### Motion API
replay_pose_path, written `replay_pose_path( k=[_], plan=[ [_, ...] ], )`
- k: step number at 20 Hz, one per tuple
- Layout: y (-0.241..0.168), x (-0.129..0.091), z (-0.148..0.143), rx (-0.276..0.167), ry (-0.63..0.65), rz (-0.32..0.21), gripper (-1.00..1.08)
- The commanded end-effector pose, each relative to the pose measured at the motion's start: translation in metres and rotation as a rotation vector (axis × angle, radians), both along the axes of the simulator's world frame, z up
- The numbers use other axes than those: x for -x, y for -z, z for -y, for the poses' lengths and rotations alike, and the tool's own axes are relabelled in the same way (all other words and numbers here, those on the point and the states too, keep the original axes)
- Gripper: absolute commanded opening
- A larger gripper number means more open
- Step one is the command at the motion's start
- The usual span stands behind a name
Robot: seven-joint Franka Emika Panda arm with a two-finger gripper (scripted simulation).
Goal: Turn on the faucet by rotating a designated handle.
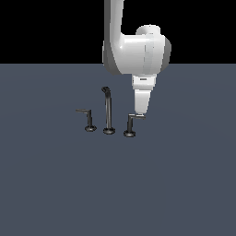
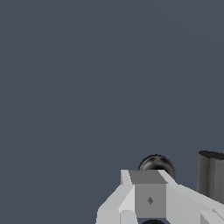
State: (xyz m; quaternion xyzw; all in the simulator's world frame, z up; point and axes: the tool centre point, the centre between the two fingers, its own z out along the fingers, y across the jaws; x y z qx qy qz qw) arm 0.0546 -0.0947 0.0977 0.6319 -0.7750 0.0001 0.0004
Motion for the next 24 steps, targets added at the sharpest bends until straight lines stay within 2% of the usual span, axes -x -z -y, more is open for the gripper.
replay_pose_path(
  k=[1,12,13,24],
  plan=[
    [0.0,0.006,0.002,0.0,0.001,0.0,-1.0],
    [0.0,0.037,0.01,0.0,0.001,0.0,-1.0],
    [0.0,0.029,0.005,-0.002,-0.005,0.011,-1.0],
    [0.0,0.064,-0.007,-0.001,0.0,0.004,-1.0]
  ],
)
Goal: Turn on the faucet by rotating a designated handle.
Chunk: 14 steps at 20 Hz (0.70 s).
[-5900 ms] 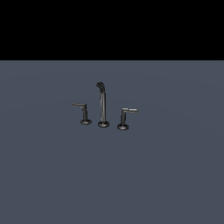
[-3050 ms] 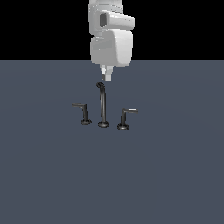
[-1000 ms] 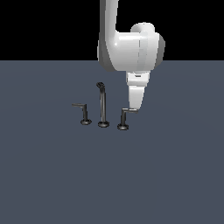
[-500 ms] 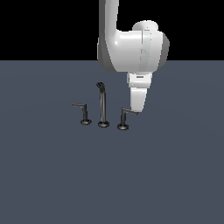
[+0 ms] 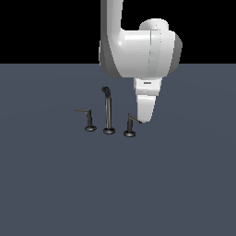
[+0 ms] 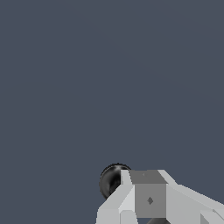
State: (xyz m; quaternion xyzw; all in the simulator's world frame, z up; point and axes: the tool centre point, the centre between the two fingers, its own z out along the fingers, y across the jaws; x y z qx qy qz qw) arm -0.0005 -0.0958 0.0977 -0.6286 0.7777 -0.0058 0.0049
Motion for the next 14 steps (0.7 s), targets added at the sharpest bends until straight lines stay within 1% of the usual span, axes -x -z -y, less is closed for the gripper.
replay_pose_path(
  k=[1,4,5,6,14],
  plan=[
    [0.0,0.013,-0.009,-0.003,-0.008,-0.012,-1.0],
    [0.0,0.023,-0.013,-0.003,-0.007,-0.014,-1.0],
    [0.0,0.023,-0.013,-0.003,-0.007,-0.014,-1.0],
    [0.0,0.018,-0.004,0.0,0.005,-0.009,-1.0],
    [0.0,0.032,-0.047,-0.002,-0.004,-0.014,-1.0]
  ],
)
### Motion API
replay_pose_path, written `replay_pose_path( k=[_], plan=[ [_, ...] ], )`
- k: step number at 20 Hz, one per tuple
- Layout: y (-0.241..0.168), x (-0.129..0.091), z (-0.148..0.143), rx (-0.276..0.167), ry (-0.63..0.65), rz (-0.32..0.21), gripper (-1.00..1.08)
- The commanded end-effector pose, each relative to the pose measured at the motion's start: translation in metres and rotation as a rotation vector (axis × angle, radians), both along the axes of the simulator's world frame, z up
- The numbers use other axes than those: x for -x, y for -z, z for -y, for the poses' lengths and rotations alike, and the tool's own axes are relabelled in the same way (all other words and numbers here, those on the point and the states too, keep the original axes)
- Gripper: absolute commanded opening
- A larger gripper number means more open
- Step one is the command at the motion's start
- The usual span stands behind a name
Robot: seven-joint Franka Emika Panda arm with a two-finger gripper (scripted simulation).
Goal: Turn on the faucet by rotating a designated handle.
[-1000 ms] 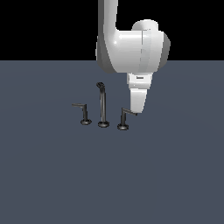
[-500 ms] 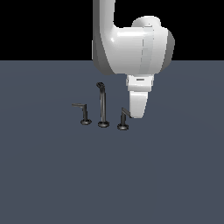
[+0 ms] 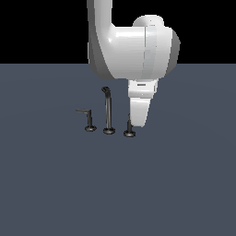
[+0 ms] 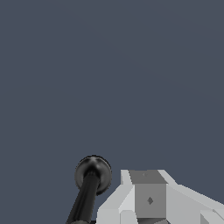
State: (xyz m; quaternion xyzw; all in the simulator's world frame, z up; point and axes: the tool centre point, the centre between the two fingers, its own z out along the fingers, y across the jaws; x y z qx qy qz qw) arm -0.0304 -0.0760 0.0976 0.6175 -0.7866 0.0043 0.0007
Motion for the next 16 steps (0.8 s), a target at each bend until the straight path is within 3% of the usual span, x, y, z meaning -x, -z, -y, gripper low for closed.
replay_pose_path(
  k=[1,3,4,16],
  plan=[
    [0.0,0.004,-0.032,-0.007,-0.034,-0.004,-1.0],
    [0.0,0.006,-0.038,-0.007,-0.035,-0.004,-1.0],
    [0.0,0.004,-0.011,0.0,0.002,-0.001,-1.0],
    [0.0,-0.019,-0.078,-0.008,-0.036,-0.004,-1.0]
  ],
)
